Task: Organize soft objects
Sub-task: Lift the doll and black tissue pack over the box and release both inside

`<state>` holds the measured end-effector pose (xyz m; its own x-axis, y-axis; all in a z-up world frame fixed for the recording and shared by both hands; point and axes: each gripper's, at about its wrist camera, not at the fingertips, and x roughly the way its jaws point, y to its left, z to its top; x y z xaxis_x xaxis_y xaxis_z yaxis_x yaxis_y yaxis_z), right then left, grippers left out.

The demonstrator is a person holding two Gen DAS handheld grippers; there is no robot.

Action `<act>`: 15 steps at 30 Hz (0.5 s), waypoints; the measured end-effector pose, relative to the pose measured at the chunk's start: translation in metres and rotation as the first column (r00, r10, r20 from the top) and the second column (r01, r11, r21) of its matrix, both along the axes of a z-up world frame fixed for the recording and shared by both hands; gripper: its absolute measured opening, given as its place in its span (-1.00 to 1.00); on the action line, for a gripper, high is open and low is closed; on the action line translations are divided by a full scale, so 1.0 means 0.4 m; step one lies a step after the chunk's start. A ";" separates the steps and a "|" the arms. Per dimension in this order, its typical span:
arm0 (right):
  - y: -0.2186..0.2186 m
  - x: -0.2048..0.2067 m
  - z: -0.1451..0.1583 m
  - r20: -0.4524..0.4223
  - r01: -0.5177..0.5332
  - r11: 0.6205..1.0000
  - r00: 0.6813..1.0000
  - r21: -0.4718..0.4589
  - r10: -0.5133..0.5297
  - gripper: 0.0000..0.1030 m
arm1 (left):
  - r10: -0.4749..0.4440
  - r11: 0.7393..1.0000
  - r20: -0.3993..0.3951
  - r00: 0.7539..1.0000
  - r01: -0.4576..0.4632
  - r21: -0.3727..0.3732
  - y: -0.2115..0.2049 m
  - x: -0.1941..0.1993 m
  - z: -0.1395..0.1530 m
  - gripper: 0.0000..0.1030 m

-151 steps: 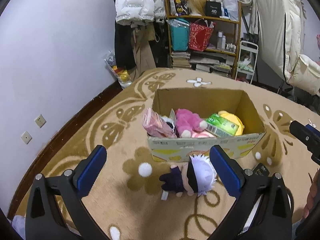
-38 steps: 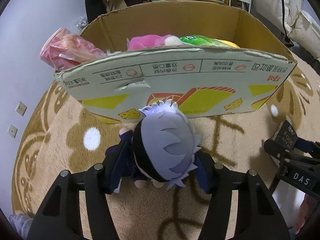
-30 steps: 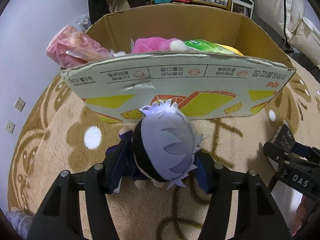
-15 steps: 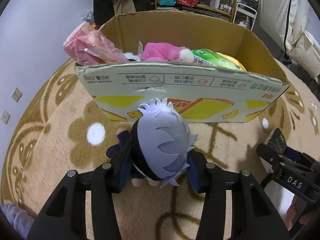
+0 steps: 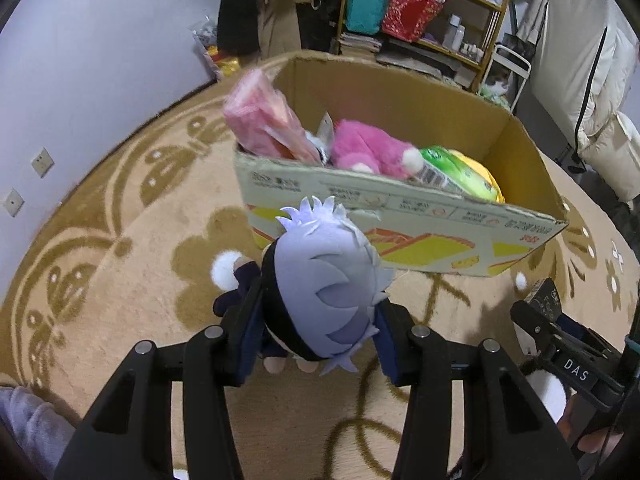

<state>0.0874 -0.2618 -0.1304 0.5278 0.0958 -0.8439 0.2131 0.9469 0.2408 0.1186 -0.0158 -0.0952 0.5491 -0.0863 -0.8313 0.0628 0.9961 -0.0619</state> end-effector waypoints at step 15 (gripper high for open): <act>0.006 -0.022 0.058 0.104 -0.001 1.000 0.995 -0.004 0.002 0.57 | 0.025 0.997 0.171 0.985 -0.037 0.064 0.025 -0.050 0.129 -0.08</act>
<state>0.0787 -0.2595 -0.1072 0.6129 0.0932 -0.7846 0.1856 0.9483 0.2576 0.0986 -0.0059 -0.0438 0.6846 -0.0143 -0.7288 0.0356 0.9993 0.0139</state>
